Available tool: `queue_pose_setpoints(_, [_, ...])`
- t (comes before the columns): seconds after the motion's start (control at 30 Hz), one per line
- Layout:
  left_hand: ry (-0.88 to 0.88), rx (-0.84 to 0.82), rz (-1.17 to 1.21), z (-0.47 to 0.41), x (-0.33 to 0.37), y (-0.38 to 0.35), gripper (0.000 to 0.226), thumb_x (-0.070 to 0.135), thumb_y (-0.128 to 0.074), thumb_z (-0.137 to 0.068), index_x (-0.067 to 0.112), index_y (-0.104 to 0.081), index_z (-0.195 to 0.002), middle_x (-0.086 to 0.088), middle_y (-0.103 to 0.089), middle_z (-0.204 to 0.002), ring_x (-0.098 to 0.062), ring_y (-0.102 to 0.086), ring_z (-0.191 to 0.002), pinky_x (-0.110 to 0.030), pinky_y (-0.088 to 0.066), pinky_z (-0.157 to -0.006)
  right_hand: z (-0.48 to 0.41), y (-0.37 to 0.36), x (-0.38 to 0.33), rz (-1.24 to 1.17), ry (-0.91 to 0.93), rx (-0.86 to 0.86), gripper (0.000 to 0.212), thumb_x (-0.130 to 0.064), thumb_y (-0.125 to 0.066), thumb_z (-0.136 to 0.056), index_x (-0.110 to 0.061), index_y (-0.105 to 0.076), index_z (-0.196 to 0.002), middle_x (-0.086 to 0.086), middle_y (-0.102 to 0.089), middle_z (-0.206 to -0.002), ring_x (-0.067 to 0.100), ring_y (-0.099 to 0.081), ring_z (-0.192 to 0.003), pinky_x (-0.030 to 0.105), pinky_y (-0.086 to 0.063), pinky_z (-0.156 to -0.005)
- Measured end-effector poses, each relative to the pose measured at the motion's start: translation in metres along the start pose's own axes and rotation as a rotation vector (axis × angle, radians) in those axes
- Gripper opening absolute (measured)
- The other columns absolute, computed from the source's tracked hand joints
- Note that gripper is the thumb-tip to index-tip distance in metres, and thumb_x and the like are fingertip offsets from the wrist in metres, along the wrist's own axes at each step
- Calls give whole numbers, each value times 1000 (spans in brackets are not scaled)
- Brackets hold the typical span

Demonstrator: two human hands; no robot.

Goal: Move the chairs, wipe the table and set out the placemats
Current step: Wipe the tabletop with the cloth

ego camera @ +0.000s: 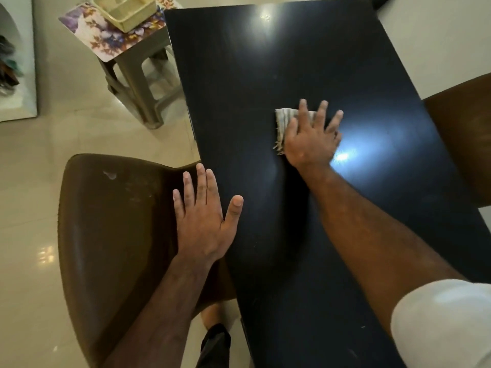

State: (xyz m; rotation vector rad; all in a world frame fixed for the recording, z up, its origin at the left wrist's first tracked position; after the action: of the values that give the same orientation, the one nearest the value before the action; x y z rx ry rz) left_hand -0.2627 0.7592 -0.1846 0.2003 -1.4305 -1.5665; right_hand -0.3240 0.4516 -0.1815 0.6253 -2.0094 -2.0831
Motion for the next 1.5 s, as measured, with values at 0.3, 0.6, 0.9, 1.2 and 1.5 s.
queue_pose_setpoints(0.3, [5,8,20,1,1,-8,111,89,23,-88,20,9,-174,1,22,-181,-21,23,-167,-57,9,-135,65,7,27,-28,-77,-50,65,-59,-27,-109,-44,-24,-172,8,-9,-185,45,-4,-168,70,-21,-127])
queue_pose_setpoints(0.6, [-31,1,38,83,13,-35,95,82,14,-99,22,11,-173,2,24,-181,-16,24,-166,-59,5,-136,244,-7,-22,19,388,-222,77,-70,-33,-108,-40,-8,-175,11,11,-184,47,9,-168,70,-25,-126])
queue_pose_setpoints(0.9, [-23,-88,-115,274,34,-114,95,84,-3,-102,22,13,-174,-1,26,-181,-25,20,-168,-64,-5,-135,413,16,91,26,453,-294,78,-70,-32,-105,-41,-15,-176,10,4,-185,48,-5,-168,69,-38,-122])
queue_pose_setpoints(1.2, [-146,-212,-354,408,92,-182,110,92,-35,-95,9,-41,-166,-17,-26,-179,-41,-30,-162,-64,-24,-120,529,39,237,89,424,-305,85,-74,-60,-92,-48,-35,-169,7,-18,-184,43,-18,-164,63,-49,-108])
queue_pose_setpoints(1.5, [-189,-240,-377,427,121,-195,104,87,-39,-99,10,-37,-168,-14,-18,-181,-38,-25,-165,-57,-20,-125,542,50,278,39,378,-348,81,-73,-50,-103,-47,-19,-174,5,-5,-185,41,-2,-169,66,-35,-120])
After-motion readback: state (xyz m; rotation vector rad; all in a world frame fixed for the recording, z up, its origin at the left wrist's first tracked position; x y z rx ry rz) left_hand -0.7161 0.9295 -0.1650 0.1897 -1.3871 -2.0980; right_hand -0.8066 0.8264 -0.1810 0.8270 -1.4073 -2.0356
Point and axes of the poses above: each hand's wrist, its own z-axis away from the middle knuckle, its own y-axis out of the back of the hand, x = y × z, the point moved 7 cm from there along -z, towards the middle knuckle
